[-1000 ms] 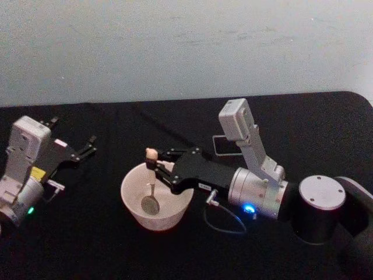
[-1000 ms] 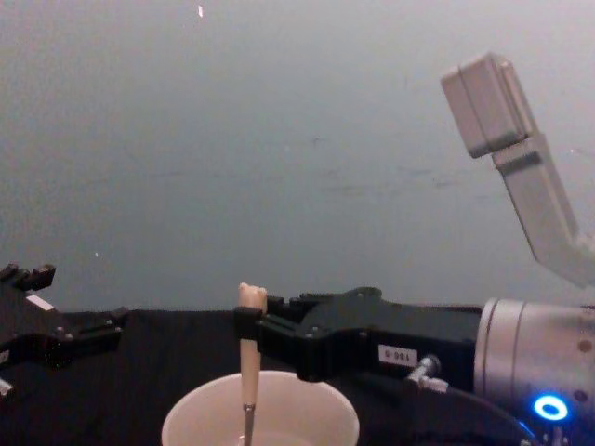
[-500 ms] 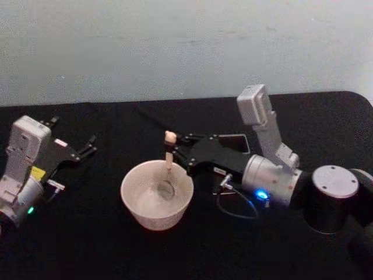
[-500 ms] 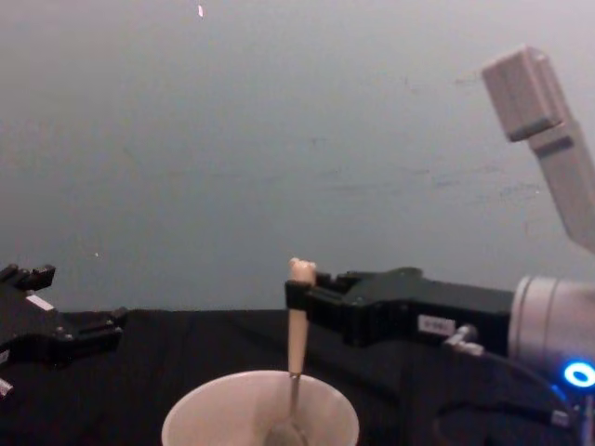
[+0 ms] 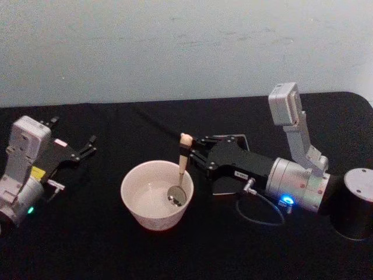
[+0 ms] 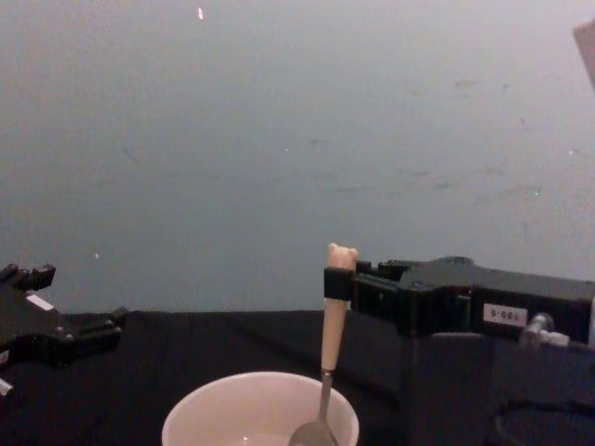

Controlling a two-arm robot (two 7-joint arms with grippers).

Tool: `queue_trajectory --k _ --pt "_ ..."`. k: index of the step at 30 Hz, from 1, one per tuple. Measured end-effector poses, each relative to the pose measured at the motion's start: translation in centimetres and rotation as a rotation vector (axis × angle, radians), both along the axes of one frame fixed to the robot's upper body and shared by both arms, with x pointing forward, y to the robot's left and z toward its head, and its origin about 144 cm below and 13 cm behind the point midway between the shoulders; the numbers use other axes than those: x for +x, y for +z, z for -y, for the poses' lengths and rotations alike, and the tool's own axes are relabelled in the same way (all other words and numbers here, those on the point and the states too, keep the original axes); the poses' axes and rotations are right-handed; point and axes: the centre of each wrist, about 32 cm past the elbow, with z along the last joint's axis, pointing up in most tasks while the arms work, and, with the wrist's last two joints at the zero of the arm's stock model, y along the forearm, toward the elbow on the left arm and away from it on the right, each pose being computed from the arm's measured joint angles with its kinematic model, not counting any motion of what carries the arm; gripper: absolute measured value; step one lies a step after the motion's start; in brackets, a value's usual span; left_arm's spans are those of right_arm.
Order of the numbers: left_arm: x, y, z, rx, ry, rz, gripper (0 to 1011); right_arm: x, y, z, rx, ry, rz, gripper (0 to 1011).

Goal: Pick up the stirring spoon with one hand, stir inside the cup, then place it back in its original position.

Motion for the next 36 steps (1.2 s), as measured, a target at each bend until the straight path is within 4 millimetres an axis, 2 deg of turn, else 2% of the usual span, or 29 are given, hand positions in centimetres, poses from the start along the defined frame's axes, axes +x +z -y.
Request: queue_trajectory --k 14,22,30,36 --pt "0.0 0.0 0.0 0.0 0.0 0.0 1001 0.3 1.0 -0.2 0.073 -0.061 -0.015 215" --pt "0.0 0.0 0.0 0.0 0.0 0.0 1001 1.3 2.7 0.0 0.174 -0.134 -0.021 215" --pt "0.0 0.0 0.0 0.0 0.0 0.0 1001 1.9 4.1 1.4 0.255 -0.192 -0.016 215" --pt "0.0 0.0 0.0 0.0 0.0 0.0 1001 1.6 4.6 3.5 0.28 -0.2 -0.023 215"
